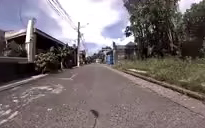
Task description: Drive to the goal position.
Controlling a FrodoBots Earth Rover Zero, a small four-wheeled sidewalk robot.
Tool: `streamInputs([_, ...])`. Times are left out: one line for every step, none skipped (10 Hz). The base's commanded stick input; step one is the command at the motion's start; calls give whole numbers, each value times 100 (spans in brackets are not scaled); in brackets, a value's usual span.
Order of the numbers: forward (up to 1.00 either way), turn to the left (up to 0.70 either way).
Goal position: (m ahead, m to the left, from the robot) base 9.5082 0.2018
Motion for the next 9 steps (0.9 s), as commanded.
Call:
streamInputs([70, 0])
streamInputs([70, 0])
streamInputs([70, 0])
streamInputs([70, 0])
streamInputs([70, 0])
streamInputs([70, 0])
streamInputs([70, 0])
streamInputs([70, 0])
streamInputs([70, 0])
